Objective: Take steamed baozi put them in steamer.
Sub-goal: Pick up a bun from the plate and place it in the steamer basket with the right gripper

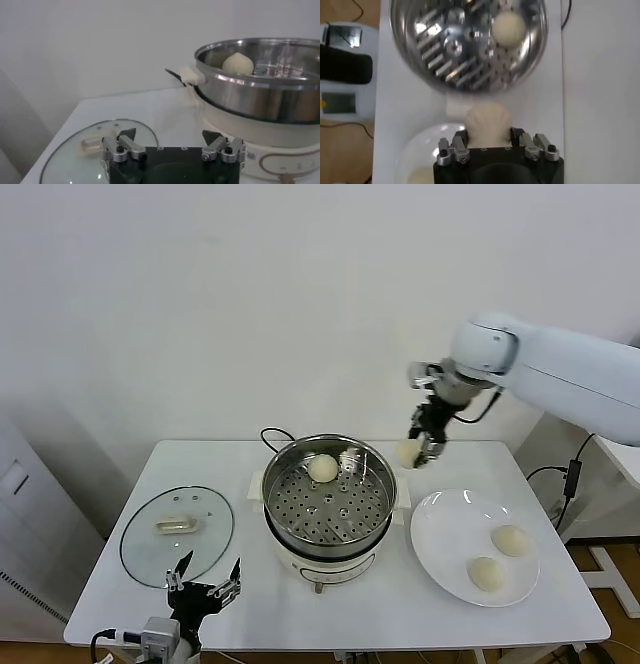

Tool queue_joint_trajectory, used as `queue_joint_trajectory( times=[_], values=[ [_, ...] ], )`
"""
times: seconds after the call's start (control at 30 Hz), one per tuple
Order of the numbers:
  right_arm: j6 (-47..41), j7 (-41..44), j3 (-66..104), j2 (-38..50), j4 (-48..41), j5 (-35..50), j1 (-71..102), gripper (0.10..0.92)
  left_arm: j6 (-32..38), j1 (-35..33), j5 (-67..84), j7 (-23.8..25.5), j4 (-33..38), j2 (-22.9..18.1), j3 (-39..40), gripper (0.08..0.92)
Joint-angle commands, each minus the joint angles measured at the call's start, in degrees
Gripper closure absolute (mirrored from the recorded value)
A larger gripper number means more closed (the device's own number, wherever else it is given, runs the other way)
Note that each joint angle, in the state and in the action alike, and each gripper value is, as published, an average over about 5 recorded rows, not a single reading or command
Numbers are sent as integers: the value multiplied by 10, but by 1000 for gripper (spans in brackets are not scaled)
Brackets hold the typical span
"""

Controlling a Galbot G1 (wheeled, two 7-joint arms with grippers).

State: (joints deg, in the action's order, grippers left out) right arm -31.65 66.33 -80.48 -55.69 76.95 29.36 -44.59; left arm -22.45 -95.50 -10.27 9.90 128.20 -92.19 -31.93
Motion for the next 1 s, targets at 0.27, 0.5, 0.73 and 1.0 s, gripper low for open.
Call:
queue_joint_trajectory(
  times=[0.27,0.5,0.73,1.0],
  values=[
    [-71,-43,8,-226,-87,31,101,499,0,1,5,-1,6,-5,3,177],
    [-81,-58,31,-263,-113,14,135,499,1,-1,7,-2,6,-7,6,177],
    [-79,-59,36,-280,-130,-1,150,499,1,-2,7,-2,6,-8,8,177],
    [-78,-61,39,-280,-133,-20,164,494,2,0,10,-2,3,-9,7,177]
  ],
)
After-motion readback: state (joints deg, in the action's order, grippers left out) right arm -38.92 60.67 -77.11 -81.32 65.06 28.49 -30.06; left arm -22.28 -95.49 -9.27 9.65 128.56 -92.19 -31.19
